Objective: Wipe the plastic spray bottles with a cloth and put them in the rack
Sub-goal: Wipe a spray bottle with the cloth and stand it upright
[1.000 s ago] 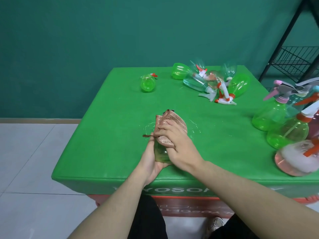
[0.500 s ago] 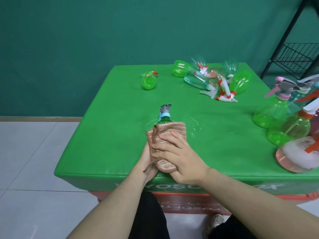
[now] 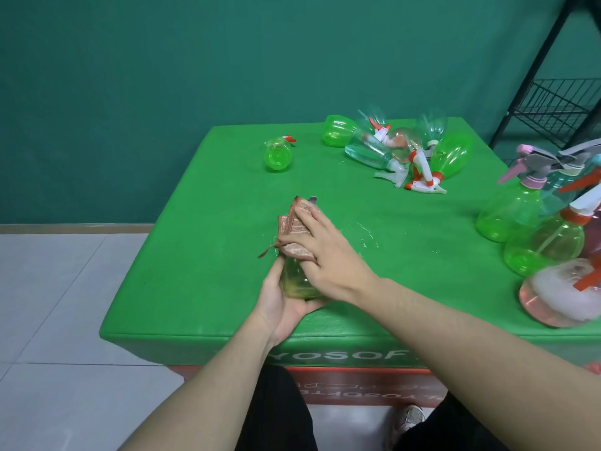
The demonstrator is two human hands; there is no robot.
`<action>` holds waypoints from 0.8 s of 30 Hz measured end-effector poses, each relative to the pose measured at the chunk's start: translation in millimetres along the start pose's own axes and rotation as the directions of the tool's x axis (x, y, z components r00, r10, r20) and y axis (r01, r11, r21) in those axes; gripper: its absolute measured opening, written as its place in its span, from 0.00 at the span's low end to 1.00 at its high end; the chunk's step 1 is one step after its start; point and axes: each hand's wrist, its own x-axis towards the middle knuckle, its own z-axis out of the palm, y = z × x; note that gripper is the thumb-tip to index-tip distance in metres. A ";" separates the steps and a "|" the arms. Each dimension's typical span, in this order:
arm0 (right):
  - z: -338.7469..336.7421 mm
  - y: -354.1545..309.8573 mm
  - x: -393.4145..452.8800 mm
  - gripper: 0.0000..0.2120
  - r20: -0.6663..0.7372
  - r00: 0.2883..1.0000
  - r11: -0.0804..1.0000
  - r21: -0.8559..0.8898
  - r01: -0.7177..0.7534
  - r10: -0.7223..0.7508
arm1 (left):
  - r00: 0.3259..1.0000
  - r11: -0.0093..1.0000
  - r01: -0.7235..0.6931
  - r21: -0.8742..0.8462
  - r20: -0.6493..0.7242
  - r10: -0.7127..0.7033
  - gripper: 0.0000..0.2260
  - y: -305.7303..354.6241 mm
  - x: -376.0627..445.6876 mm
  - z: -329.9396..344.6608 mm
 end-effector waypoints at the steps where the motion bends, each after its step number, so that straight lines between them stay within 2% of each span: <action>1: -0.1 0.2 2.7 0.25 -0.004 0.999 0.998 0.046 -0.052 0.052 | 1.000 1.000 0.006 -0.002 -0.002 -0.006 0.21 -0.4 0.4 -0.1; 5: 3.3 -2.1 7.4 0.23 -0.036 0.968 0.947 0.220 -0.233 0.247 | 0.999 0.999 0.032 0.002 -0.025 -0.032 0.25 -1.6 2.5 -0.4; 8: 10.7 -6.1 -2.9 0.26 -0.080 0.960 0.935 0.263 -0.238 0.267 | 1.000 1.000 0.021 -0.014 -0.020 -0.022 0.24 -2.4 1.6 0.0; 13: 15.9 -8.0 -27.1 0.30 -0.095 0.994 0.997 0.066 -0.048 0.055 | 0.999 0.998 -0.026 -0.057 -0.038 0.024 0.18 -4.6 2.7 -1.3; 17: 20.5 -2.7 -43.6 0.30 -0.056 0.992 0.991 -0.086 0.106 -0.111 | 0.997 0.993 -0.071 -0.090 -0.044 0.068 0.15 -5.5 0.0 -1.3; 21: 33.8 4.6 -60.9 0.31 -0.047 0.959 0.938 -0.230 0.261 -0.279 | 0.997 0.999 -0.009 -0.033 -0.074 0.006 0.24 -5.3 -2.4 -1.3; 24: 38.7 10.2 -69.4 0.32 -0.063 0.937 0.911 -0.268 0.315 -0.343 | 0.995 1.000 0.015 -0.022 -0.098 -0.018 0.25 -5.7 -3.8 -3.3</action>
